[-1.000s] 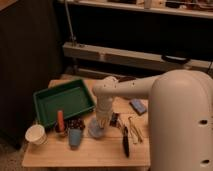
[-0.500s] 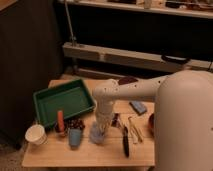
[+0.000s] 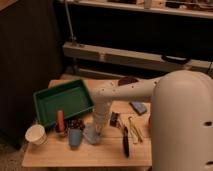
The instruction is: Place towel in table surface
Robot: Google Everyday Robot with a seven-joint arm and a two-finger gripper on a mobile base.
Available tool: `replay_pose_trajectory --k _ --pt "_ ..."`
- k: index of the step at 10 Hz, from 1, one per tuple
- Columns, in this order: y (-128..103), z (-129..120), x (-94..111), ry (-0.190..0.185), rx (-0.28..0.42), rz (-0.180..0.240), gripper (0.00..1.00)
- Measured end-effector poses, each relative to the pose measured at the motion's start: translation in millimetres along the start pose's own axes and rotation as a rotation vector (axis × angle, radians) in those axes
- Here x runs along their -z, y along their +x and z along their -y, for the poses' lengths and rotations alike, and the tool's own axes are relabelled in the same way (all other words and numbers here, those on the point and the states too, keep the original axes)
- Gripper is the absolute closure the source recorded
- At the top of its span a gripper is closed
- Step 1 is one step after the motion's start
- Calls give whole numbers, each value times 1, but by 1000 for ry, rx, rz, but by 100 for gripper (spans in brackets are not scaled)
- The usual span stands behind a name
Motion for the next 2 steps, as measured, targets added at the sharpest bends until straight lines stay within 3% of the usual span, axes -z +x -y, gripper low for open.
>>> replay_pose_trajectory --k 2 --pt "1 2 0 1 -4 1 20"
